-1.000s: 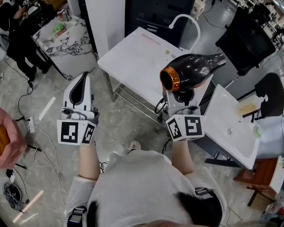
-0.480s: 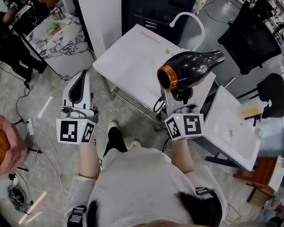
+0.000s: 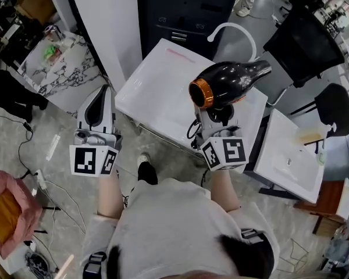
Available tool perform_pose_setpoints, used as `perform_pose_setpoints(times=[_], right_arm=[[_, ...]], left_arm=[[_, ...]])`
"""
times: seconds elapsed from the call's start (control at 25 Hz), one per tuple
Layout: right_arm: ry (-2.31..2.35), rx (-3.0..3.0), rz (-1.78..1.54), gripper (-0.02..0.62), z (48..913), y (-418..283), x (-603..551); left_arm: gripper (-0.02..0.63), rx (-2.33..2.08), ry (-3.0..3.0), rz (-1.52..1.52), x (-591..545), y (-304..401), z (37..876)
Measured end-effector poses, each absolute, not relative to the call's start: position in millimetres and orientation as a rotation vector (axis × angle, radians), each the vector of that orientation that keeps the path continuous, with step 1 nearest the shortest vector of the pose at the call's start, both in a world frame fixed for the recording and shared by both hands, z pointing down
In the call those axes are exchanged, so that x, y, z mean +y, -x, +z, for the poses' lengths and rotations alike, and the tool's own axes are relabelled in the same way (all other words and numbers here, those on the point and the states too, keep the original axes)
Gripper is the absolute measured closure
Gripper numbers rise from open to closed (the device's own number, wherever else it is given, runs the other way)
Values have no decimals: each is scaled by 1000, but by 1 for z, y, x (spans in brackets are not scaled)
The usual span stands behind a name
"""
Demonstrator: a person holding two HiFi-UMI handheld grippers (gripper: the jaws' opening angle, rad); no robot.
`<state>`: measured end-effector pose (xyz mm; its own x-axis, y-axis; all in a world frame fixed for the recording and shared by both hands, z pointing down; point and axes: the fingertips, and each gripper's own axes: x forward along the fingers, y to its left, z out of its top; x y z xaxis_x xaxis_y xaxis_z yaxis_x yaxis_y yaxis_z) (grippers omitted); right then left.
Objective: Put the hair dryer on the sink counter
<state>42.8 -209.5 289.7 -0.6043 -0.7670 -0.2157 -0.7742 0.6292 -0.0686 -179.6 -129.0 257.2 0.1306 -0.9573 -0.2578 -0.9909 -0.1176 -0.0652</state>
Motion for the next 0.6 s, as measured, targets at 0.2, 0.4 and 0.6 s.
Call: perform_pose_setpoints(times=[0.2,0.4,0.6], right_arm=[[1344,2612,14,334,295,-7,-243],[1433,2614,-56,334,313,26,-271],[1539,2620,-196,334,341,49,-295]], left_arm=[[604,1865,2246,229,-175,215,255],[604,1820,2314,223,-211,246,262],[604,1778,2374,221,-239,267,270]])
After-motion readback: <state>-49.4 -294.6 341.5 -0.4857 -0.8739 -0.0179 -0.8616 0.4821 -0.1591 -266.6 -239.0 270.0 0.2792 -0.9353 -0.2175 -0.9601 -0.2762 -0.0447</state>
